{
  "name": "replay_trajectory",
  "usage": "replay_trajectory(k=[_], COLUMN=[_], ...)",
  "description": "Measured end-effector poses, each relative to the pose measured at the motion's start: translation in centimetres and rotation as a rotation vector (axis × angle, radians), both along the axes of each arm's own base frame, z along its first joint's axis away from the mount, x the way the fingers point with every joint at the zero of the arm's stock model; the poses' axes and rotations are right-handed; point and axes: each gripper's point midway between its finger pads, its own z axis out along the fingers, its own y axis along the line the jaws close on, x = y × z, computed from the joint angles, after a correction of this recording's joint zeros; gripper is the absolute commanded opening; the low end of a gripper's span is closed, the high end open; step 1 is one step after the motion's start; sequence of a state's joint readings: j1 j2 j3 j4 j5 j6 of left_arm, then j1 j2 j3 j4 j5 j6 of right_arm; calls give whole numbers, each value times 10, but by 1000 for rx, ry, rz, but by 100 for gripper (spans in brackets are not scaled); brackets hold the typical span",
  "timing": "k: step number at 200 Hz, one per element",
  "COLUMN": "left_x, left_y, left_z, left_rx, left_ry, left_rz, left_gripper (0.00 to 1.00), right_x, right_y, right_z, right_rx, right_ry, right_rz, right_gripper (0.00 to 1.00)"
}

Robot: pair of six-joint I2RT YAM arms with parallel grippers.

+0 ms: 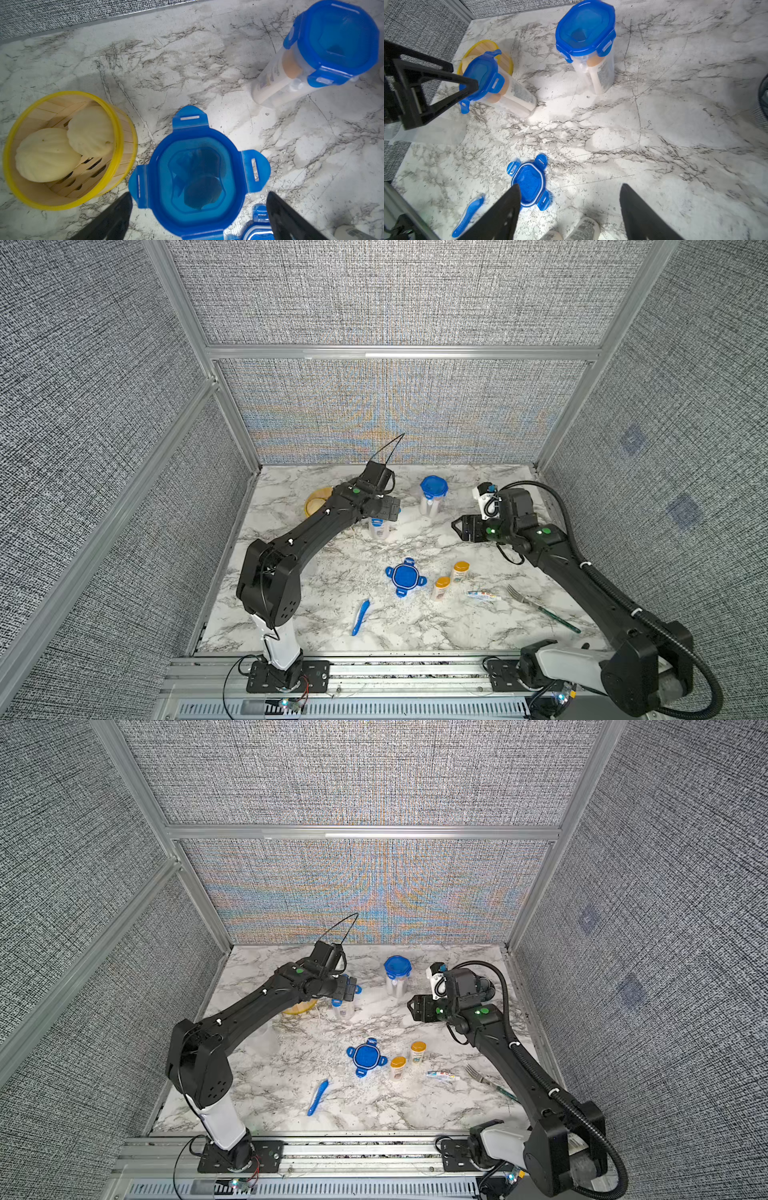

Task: Pack away toiletry kits
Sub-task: Close the fastener on the container.

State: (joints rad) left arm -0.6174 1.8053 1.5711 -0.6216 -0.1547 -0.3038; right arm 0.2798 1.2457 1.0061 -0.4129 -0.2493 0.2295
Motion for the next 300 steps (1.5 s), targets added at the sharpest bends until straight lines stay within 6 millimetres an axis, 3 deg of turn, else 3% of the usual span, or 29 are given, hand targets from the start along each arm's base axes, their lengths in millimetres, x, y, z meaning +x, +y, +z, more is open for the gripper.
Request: replay_trajectory(k=[87,197,233,282,300], left_x=[13,11,6,4,5], left_y=[0,1,4,3,2], left_z=[-6,-38,-49,-47,-43], left_rx=[45,73,79,83,86], left_ry=[-23,31,58,65,61], left_rz=[45,55,58,43,33], left_gripper=[99,100,91,86,92], right_x=[-2,-3,-6,-7,-7], right_y=[1,-1,-5,-4,-5], right_z=[0,-4,-9,-9,-7], right_rx=[47,89,95,103,106], right_ry=[20,36,55,52,49], right_rz=[22,28,17,21,19], right_gripper=[78,78,78,78,78])
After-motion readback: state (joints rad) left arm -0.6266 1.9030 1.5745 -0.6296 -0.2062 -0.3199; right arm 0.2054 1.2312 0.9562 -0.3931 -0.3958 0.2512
